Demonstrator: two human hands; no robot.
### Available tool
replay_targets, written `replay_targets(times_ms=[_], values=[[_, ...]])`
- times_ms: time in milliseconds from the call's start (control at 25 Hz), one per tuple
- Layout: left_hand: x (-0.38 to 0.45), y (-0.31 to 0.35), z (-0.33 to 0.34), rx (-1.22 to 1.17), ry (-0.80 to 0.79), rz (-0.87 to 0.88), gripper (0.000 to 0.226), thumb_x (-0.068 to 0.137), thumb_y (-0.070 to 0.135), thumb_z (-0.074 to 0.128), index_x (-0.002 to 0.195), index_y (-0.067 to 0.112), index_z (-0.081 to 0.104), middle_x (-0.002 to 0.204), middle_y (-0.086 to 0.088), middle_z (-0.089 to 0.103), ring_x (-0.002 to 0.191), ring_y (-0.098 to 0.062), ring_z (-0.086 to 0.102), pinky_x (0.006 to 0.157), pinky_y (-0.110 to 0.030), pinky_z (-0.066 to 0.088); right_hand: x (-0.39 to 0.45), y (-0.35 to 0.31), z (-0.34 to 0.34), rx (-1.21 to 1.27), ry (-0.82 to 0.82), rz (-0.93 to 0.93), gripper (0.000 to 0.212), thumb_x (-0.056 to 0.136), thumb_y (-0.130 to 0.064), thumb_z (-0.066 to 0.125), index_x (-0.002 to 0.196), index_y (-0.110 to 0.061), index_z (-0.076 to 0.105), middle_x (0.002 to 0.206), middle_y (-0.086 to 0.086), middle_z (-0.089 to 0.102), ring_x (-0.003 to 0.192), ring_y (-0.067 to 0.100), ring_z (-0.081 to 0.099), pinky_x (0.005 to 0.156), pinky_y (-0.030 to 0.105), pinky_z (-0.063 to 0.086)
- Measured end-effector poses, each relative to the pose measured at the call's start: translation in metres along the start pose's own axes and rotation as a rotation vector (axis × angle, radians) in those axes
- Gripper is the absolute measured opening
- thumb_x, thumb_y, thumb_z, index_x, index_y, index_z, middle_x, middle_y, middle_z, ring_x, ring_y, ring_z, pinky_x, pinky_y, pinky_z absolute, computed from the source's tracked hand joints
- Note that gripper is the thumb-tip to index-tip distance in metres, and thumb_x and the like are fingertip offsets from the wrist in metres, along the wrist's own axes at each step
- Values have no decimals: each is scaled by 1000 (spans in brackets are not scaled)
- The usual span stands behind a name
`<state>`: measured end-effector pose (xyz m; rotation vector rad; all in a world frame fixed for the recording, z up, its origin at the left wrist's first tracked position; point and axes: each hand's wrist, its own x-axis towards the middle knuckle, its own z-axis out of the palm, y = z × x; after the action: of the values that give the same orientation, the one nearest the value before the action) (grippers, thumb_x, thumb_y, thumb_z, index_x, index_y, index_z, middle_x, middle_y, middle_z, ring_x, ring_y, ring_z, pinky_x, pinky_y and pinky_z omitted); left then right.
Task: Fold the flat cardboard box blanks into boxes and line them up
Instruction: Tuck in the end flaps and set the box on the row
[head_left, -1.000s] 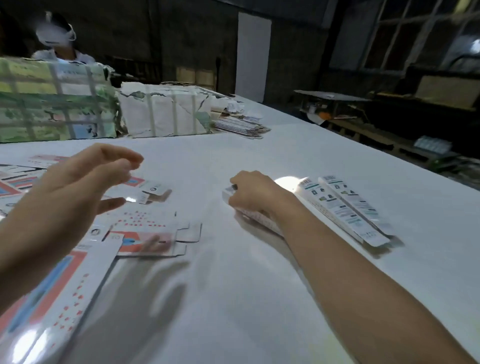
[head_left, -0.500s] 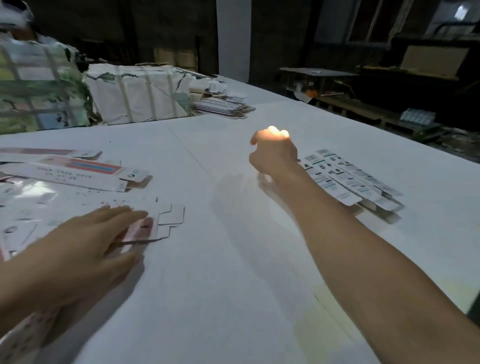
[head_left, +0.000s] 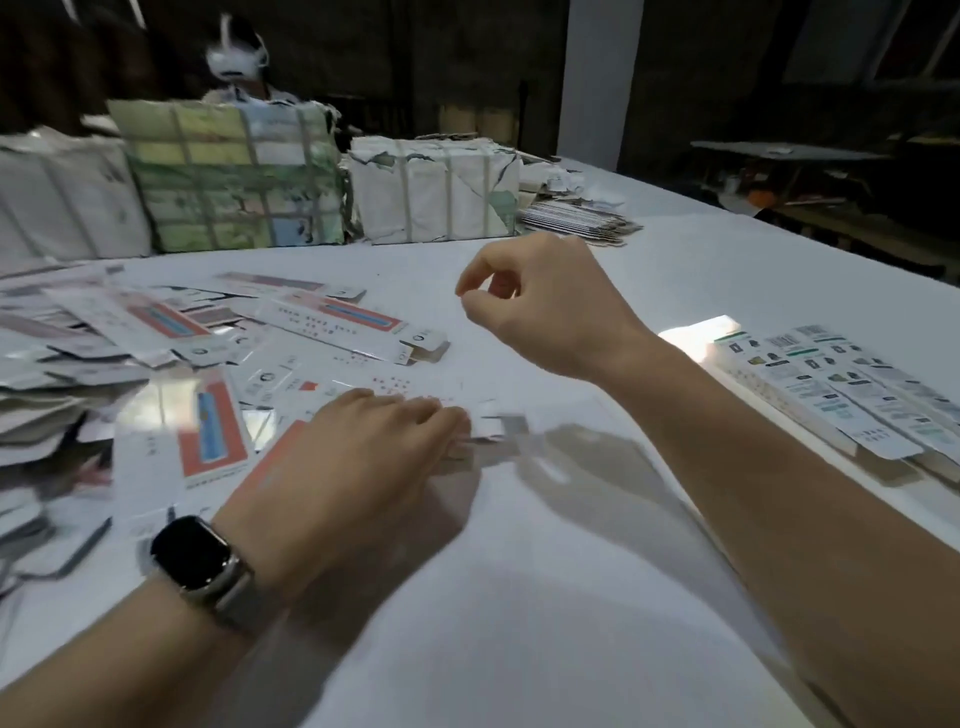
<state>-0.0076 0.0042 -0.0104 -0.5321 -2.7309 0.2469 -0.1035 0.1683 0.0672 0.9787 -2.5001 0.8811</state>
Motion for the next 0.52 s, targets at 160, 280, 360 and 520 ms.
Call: replay_targets(times_ms=[160, 280, 360, 520], values=[[8, 6, -11, 39, 47, -146, 33, 95, 25, 55, 128, 21, 54, 123, 1, 67, 121, -29, 58, 99, -40, 41, -5, -12, 0, 97, 35, -17, 10, 86, -24, 66, 89, -25, 75, 67, -11, 65, 70, 8, 61, 74, 34, 53], [6, 11, -21, 88, 161, -184, 30, 91, 17, 41, 114, 15, 61, 109, -3, 73, 118, -26, 62, 109, -49, 36, -5, -12, -3, 122, 97, -1, 9, 85, -22, 66, 87, -27, 74, 67, -8, 67, 70, 11, 65, 76, 36, 54], [7, 12, -29, 110, 254, -212, 20, 85, 9, 51, 100, 14, 62, 89, -3, 74, 99, -28, 68, 105, -49, 36, -4, -13, -5, 155, 153, 1, 11, 85, -21, 65, 86, -30, 71, 65, -5, 68, 67, 13, 66, 73, 37, 55], [11, 18, -44, 87, 257, -274, 21, 79, 6, 68, 95, 17, 61, 74, -1, 70, 76, -30, 66, 83, -40, 33, -3, -17, -11, 201, 245, -31, 17, 86, -19, 63, 85, -35, 67, 67, 0, 68, 66, 17, 65, 69, 41, 55]])
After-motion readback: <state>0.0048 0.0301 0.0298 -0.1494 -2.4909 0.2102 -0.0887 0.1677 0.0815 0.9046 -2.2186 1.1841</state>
